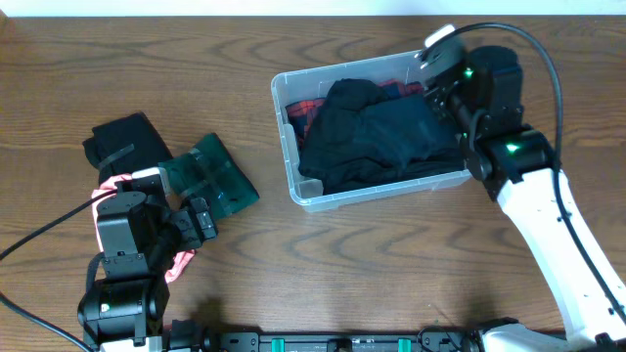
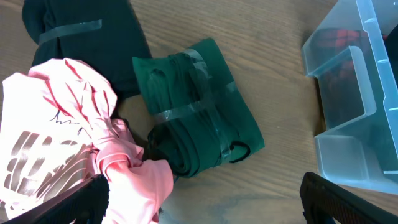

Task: Pack container
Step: 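Grasp the remaining black cloth on the right and place it in the bin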

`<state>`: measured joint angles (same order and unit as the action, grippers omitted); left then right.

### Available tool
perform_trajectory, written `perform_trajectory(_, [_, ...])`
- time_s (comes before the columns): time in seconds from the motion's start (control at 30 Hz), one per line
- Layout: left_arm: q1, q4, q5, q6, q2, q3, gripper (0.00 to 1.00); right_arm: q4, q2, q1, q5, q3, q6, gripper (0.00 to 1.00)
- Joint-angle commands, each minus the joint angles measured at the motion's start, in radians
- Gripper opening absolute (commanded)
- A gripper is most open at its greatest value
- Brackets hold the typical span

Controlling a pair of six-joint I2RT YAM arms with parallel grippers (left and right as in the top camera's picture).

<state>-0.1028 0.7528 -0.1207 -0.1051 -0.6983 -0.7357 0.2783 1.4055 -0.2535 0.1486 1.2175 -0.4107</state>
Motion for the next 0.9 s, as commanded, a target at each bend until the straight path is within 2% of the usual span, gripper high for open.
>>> perform_trajectory(0.0, [0.002,0.002,-0.002,-0.005,0.000,-0.021,0.98,-0.007,0.015,-0.010,-0.021,0.006,0.133,0.17])
perform_trajectory(0.13, [0.002,0.002,-0.002,-0.005,0.000,-0.021,0.98,0.090,0.099,-0.010,-0.056,0.006,0.236,0.11])
perform_trajectory(0.2, [0.002,0.002,-0.002,-0.005,0.000,-0.021,0.98,0.193,0.150,-0.010,-0.056,0.006,0.301,0.08])
perform_trajectory(0.3, [0.002,0.002,-0.002,-0.005,0.000,-0.021,0.98,0.356,0.240,-0.010,-0.056,0.006,0.396,0.07])
perform_trajectory(0.5, [0.002,0.000,-0.002,-0.005,0.000,-0.021,0.98,0.401,0.365,-0.010,-0.048,0.006,0.421,0.09])
perform_trajectory(0.67, [0.002,0.002,-0.002,-0.005,0.000,-0.021,0.98,0.369,0.330,-0.011,-0.048,0.037,0.421,0.08])
perform_trajectory(0.87, [0.002,0.002,-0.002,-0.005,0.000,-0.021,0.98,0.342,0.116,-0.001,0.031,0.084,0.457,0.11])
